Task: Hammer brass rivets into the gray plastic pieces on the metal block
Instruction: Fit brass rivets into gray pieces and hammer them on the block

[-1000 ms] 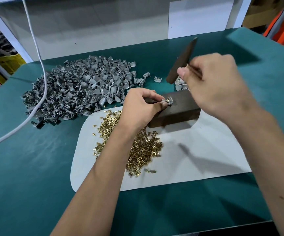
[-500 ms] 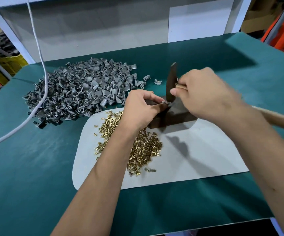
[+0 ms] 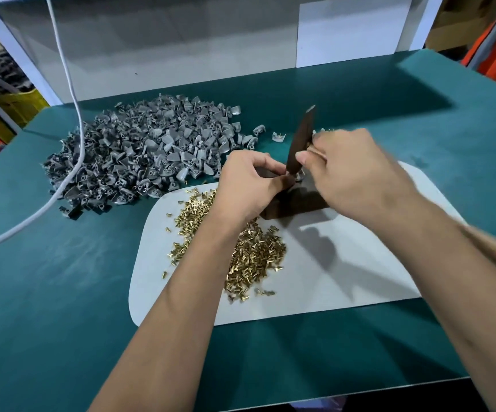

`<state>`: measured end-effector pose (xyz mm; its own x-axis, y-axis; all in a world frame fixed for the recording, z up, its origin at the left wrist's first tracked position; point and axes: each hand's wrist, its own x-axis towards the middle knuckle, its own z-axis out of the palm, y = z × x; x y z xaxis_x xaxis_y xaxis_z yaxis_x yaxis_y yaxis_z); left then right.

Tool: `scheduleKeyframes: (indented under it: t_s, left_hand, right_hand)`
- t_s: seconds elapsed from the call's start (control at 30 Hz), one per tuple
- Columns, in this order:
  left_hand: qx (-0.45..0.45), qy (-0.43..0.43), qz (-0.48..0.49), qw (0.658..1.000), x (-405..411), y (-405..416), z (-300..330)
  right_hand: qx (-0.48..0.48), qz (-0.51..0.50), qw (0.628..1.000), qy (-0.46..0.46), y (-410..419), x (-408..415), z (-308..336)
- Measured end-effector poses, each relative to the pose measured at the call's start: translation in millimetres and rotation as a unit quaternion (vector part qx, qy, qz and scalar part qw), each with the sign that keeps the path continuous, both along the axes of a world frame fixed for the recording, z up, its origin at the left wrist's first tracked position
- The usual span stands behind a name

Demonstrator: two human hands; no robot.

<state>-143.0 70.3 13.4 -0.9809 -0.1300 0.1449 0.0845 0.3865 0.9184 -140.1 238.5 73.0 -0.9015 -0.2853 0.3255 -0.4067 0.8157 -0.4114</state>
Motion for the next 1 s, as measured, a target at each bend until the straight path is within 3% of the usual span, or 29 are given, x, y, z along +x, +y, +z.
scheduleKeyframes:
  t_s: [0.1,0.23,0.37,0.53,0.6,0.67,0.7,0.8,0.93,1.0]
  left_hand:
    - [-0.001,0.0,-0.003,1.0,1,1,1]
    - [0.009,-0.002,0.009,1.0,-1,2,0]
    - [0.022,-0.008,0.003,1.0,0,3,1]
    - [0.009,0.001,0.007,1.0,-1,3,0]
    - [0.015,-0.001,0.003,1.0,-1,4,1]
    - [0.015,-0.006,0.003,1.0,1,4,2]
    - [0.013,-0.007,0.007,1.0,1,4,2]
    - [0.002,-0.008,0.016,1.0,0,3,1]
    - [0.013,-0.011,0.007,1.0,2,4,2]
    - [0.003,-0.01,0.008,1.0,2,3,4]
  right_hand:
    - [0.081,-0.015,0.995,-0.059,2,-4,7]
    - [-0.019,-0.044,0.998,0.033,2,-1,9]
    - [0.091,-0.04,0.992,-0.078,3,-5,3]
    - [-0.004,-0.036,0.999,0.025,2,-4,9]
    - [0.071,-0.028,0.995,-0.059,0,-9,4]
    - [0.122,-0.043,0.988,-0.08,7,-12,10]
    - [0.12,-0.054,0.989,-0.064,10,-13,15]
    - [-0.003,-0.048,0.998,0.039,9,-8,14]
    - [0.134,-0.017,0.987,-0.084,1,-7,8]
    - [0.138,-0.044,0.988,-0.061,5,-10,19]
